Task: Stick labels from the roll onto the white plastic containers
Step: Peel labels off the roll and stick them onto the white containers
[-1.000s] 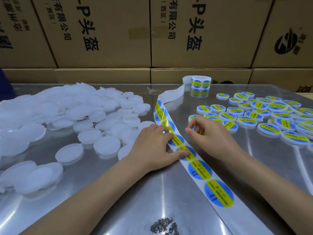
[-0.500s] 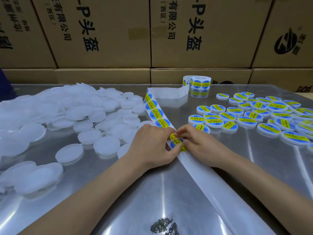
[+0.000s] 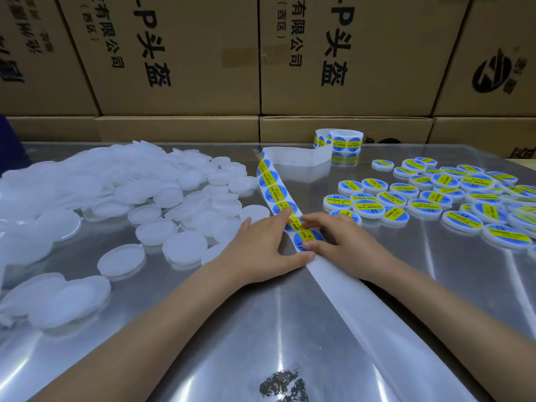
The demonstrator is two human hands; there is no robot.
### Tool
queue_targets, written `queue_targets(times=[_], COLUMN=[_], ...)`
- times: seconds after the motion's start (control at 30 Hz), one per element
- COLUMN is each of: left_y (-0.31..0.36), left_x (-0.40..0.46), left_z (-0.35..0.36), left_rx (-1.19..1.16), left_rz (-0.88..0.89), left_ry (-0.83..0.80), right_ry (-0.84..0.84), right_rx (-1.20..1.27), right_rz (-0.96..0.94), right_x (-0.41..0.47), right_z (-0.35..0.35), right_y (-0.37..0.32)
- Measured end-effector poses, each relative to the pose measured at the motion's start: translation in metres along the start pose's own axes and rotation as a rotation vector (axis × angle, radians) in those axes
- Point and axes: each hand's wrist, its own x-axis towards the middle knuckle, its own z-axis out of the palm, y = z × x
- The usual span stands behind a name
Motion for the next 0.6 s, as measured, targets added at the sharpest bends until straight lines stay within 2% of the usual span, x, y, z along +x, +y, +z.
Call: queue_targets(times=[0.23, 0.4, 0.6], left_y=[0.001, -0.001, -0.002], left_x=[0.001, -0.001, -0.002], left_z=[0.000, -0.002, -0.006], left_rx=[-0.076, -0.019, -0.028], left_rz=[0.004, 0.017, 0.064], left_ry=[0.091, 0.041, -0.017], right_ry=[0.113, 0.227, 0.423], right_rx=[-0.022, 0.009, 0.587], right_rz=[-0.042, -0.132, -0.086], right_x=[-0.002, -0.004, -0.011], right_z=[0.000, -0.003, -0.012], right_y=[-0.004, -0.013, -0.041])
